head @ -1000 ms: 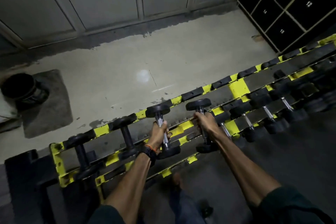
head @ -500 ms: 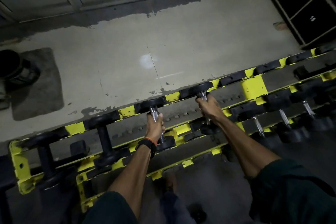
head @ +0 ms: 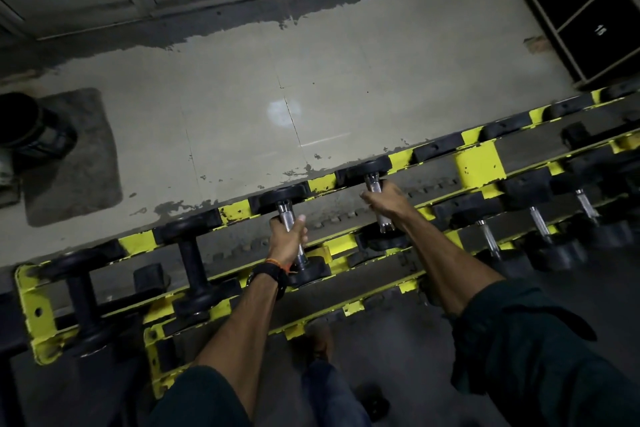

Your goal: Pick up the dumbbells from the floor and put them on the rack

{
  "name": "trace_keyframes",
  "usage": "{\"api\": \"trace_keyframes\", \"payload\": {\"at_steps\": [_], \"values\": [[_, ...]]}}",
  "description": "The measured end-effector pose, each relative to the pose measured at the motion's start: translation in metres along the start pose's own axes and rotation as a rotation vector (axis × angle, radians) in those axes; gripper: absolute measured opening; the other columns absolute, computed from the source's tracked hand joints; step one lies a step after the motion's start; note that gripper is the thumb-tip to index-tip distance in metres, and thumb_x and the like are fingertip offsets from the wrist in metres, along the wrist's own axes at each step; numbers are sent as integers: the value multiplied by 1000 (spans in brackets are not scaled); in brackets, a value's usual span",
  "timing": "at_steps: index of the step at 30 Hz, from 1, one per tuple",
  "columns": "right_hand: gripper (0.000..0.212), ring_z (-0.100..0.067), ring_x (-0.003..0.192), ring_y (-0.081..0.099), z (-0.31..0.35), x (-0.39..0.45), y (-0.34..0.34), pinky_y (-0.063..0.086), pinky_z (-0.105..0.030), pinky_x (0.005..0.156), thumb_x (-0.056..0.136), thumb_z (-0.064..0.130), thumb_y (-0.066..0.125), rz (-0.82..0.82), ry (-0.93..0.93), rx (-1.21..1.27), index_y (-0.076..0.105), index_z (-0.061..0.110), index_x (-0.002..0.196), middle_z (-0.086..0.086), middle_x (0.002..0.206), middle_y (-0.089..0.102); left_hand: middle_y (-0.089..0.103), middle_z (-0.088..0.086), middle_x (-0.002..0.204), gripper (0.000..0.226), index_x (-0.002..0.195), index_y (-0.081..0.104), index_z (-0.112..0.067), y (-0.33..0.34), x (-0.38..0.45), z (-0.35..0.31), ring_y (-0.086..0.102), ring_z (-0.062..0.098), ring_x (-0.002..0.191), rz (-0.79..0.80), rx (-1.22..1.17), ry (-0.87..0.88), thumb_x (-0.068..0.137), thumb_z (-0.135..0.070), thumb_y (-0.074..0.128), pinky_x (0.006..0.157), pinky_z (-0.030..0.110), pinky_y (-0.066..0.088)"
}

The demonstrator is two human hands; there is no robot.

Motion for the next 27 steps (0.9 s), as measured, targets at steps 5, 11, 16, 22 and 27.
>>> {"api": "trace_keyframes", "payload": {"at_steps": [5,11,16,22,27], "values": [[59,-35,127,64,14,-63,-23,52,-46,108,99,43,66,-57,-88,-1,55,11,147,-15,143,65,57,4,131,67,153,36,-15,-34,-32,-16,61,28,119,-150,74,26,99,-31,73,89,33,50],[40,-16,118,68,-12,-175,-33,55,-39,106,98,42,72,-136,-197,268,70,27,135,-1,131,73,63,9,129,47,141,50,-18,-40,-116,-54,64,20,107,-92,90,241,100,-19,72,79,27,56],[28,-15,99,74,-56,-326,-32,55,-34,87,88,50,70,-283,-290,495,78,36,110,10,102,79,73,0,122,22,112,68,-45,-23,-231,-64,73,24,108,244,208,495,90,-50,70,96,50,62],[14,-10,86,72,-119,-560,-2,59,-24,78,106,19,64,-491,-327,603,76,24,113,-2,99,80,71,-12,104,16,109,66,-36,-5,-408,-6,71,14,91,609,335,691,104,-21,66,71,24,57],[16,-10,85,72,-210,-717,44,57,-21,76,106,17,64,-627,-183,682,75,14,117,-9,98,81,73,-6,107,15,118,68,-28,1,-520,70,74,17,91,823,422,719,103,-23,66,74,33,59]]}}
Point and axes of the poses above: each hand's wrist, its own x-axis towards the middle knuckle, its own y-axis out of the palm, z = x × y, the point moved 10 cm from there along x, towards the middle knuckle
